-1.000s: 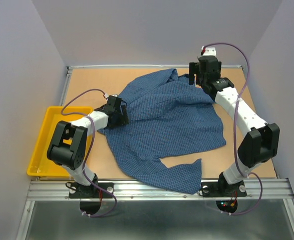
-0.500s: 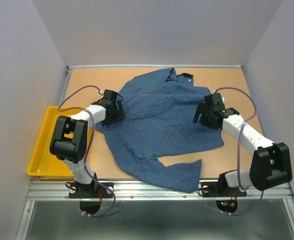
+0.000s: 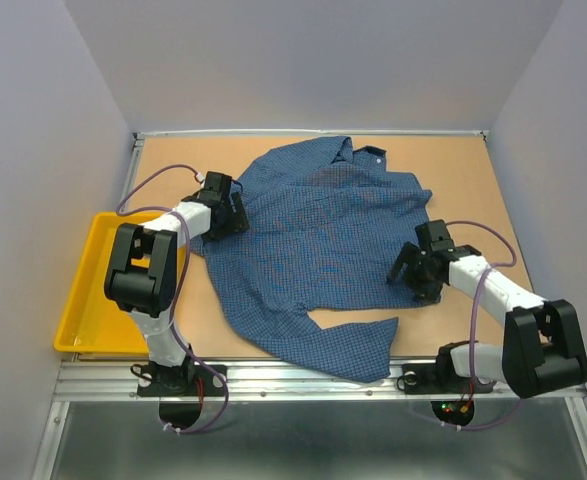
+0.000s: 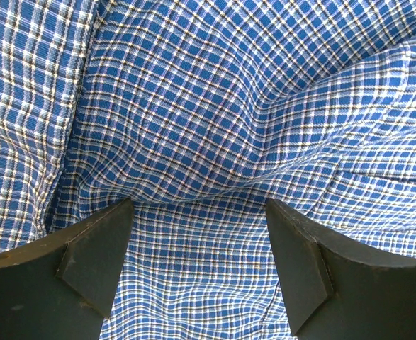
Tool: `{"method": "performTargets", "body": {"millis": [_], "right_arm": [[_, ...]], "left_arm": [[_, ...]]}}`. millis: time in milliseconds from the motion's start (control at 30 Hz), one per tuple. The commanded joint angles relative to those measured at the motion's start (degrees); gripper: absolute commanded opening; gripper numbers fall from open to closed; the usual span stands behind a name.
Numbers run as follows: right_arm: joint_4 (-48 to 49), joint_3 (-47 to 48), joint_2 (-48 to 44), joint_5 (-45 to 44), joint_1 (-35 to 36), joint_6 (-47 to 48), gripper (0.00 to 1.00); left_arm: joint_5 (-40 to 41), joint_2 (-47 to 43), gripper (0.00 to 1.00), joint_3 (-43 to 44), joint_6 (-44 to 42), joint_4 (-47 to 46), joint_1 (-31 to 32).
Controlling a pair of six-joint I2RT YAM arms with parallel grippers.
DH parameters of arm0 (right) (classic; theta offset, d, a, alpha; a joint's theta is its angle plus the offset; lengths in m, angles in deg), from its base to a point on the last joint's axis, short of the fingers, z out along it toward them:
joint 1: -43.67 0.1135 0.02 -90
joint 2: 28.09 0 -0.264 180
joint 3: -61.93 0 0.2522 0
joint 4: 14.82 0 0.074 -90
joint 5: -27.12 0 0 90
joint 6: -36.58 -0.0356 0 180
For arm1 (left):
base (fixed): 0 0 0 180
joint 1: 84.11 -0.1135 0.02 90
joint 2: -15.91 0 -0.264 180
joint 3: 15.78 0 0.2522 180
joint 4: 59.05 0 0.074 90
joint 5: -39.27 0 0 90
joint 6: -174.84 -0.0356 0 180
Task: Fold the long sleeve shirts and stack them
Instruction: Flatten the shirt out
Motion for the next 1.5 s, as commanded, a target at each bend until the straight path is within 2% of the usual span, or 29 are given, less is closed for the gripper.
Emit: {"method": "performTargets", "body": {"millis": [0, 133, 233, 367, 500, 633, 733, 867, 967, 1100, 1467], "right_arm": [[-7.0, -3.59, -3.76, 5.08, -0.13, -1.9, 0.85], [-12.27, -2.2, -9.56, 4.03, -0.13, -1.47, 0.86], [-16.93, 1.75, -10.11, 0.87, -0.13, 1.42, 0.87], [-18.54, 14.48, -7.82, -2.04, -0.13, 4.95, 0.87], [-13.19, 33.25, 2.35, -7.39, -0.21, 9.43, 0.81], [-6.61, 44.18, 12.55, -10.3, -0.39, 13.21, 0.74], [-2.91, 51.04, 21.32, -11.79, -2.23, 15.32, 0.68], [0.97, 56.76, 29.95, -8.56, -7.4, 14.45, 0.64], [3.96, 60.21, 36.98, -6.79, -8.47, 16.11, 0.63], [6.77, 66.0, 44.55, -5.65, -8.56, 18.75, 0.63], [14.16, 69.87, 56.95, -5.47, -8.65, 19.46, 0.63]], "left_arm": [[-1.3, 0.25, 0.88, 0.82, 1.07, 1.35, -0.47], [-1.13, -1.95, 0.88, 1.26, 0.98, 2.05, -0.47], [-1.22, -4.84, 0.88, 0.83, 0.37, 2.31, -0.47], [-2.09, -8.37, 0.88, 0.39, -2.35, 2.76, 0.5], [-1.92, -11.27, 0.88, -0.14, -3.24, 3.02, 4.1], [-0.78, -10.14, 0.87, -0.67, -2.19, 1.79, 5.42], [0.89, -6.89, 0.87, 3.36, -2.62, 2.05, 5.42], [0.99, -2.06, 0.86, 12.75, -4.55, 2.4, 5.42], [0.19, 1.82, 0.86, 15.5, -4.82, 3.72, 5.51], [0.54, 3.49, 0.86, 13.58, -4.03, 3.72, 5.51], [2.12, 4.46, 0.86, 5.48, -0.96, 1.79, 5.07]]}}
